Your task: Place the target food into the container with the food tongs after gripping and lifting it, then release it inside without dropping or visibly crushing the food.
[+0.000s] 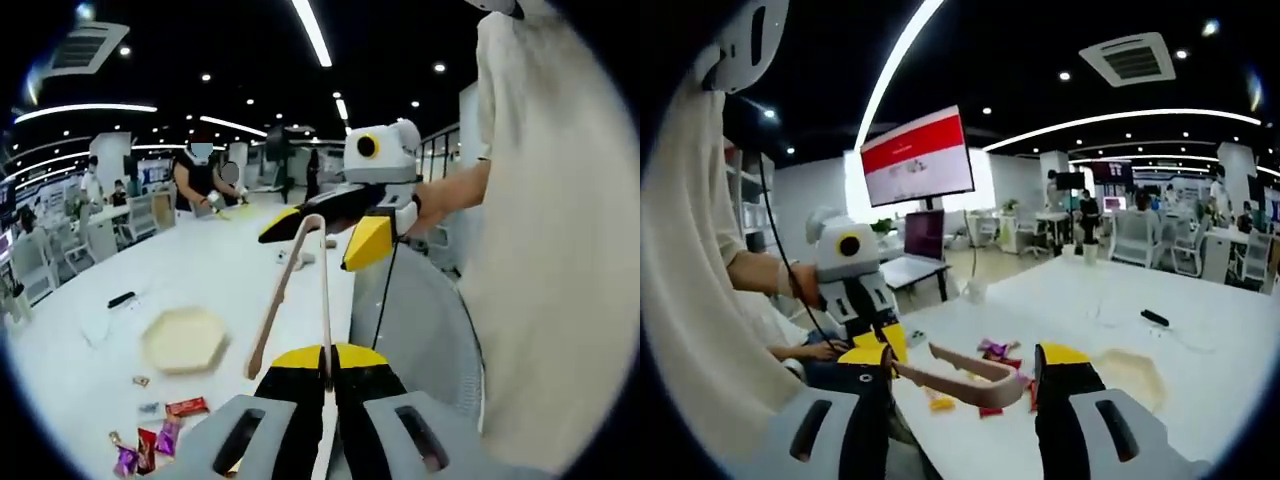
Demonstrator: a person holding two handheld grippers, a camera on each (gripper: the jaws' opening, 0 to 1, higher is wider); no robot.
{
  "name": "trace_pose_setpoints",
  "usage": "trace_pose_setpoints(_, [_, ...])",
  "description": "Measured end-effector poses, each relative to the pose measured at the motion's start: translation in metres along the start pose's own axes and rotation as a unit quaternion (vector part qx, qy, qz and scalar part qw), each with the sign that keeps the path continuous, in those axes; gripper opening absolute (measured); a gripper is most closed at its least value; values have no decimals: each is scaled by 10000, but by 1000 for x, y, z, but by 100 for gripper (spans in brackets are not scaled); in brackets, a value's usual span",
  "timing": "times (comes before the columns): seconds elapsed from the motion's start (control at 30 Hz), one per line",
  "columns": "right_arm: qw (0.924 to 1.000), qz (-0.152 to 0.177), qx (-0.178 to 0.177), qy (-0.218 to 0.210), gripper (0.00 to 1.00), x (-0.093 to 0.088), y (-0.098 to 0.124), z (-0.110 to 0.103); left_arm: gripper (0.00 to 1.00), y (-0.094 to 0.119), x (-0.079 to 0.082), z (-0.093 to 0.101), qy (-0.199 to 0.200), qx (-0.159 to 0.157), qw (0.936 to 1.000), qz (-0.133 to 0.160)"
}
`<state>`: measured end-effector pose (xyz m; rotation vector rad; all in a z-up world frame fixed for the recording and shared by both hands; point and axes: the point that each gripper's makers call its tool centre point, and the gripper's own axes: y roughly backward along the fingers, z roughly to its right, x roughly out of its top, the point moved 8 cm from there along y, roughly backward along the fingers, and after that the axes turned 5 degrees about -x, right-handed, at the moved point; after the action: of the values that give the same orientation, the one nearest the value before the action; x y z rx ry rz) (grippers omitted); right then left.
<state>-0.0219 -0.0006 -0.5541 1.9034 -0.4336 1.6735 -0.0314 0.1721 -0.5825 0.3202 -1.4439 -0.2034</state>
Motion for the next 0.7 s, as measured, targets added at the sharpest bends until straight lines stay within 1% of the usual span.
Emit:
trace_pose_setpoints(0.07, [9999,29,115,18,56,2,-1,-4,0,2,5,2,-60,-2,10000,-10])
trace_pose_setpoints(0.1, [9998,117,146,-82,56,4,0,-6,0,2,7,4,-66,-3,10000,-2])
trace_pose_setpoints(0.17, [9990,294,207,-281,57,9,1,-10,0,3,11,6,-77,-4,10000,15])
trace_pose_setpoints(0.2, [9989,311,210,-286,57,9,1,-10,0,4,11,6,-81,6,10000,37])
trace_pose_setpoints(0.27, [9984,376,244,-339,55,12,4,-10,0,6,13,10,16,-17,9998,206])
trace_pose_setpoints(0.33, [9978,425,357,-368,54,13,5,-12,0,6,14,12,26,-76,9995,292])
trace_pose_setpoints(0.43, [9958,446,648,-459,54,13,8,-15,0,6,17,17,0,-220,9989,410])
trace_pose_setpoints(0.6, [9946,342,916,-356,51,16,11,-16,0,7,23,21,-81,-392,9983,414])
trace_pose_setpoints(0.7, [9940,288,1010,-292,49,17,12,-16,0,6,25,22,-144,-449,9981,395])
